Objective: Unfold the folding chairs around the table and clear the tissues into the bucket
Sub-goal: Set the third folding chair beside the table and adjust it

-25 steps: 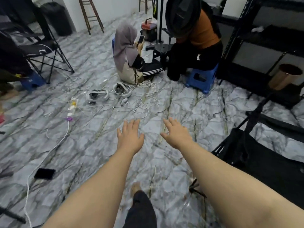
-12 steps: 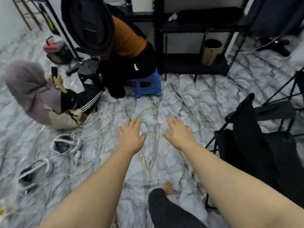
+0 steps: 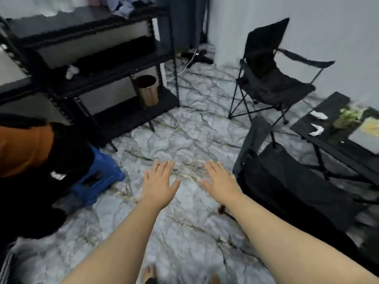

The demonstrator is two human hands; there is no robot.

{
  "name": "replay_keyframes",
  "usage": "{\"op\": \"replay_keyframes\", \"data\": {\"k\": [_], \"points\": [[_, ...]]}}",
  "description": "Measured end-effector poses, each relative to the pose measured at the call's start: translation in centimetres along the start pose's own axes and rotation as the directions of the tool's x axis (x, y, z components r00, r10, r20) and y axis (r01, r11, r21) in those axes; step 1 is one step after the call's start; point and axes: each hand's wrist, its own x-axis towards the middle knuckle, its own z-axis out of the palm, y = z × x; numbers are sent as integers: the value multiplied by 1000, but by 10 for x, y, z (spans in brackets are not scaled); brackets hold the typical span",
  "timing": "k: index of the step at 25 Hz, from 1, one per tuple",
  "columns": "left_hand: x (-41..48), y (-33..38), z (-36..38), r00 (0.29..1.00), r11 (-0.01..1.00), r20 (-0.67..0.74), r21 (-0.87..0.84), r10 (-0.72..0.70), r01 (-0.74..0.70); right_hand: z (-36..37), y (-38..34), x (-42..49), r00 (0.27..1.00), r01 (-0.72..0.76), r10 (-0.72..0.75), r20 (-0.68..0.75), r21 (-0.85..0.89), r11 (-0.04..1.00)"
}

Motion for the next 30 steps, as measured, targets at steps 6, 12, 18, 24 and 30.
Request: {"op": "replay_keyframes", "data": {"k": [6,12,18,24,30], "points": [[91,26,-12,857,875,196,-15,476,-483,-3,14,-31,859,-433,473,-197,216,875],[104,96,-2,660,679,159,-174,734,-713,-1,37,-148,516,-682,768,-381,360,637],[108,160,18,639,651,123,-165,759,-741,3,105,-203,312,-795,888,-339,418,439],[117,213,58,749,732,141,-388,647,-560,7,185,-216,227,-892,940,-255,333,306],[135,263,75,772,741,128,-413,622,-529,-3,245,-223,242,-894,900,-363,277,352]]}}
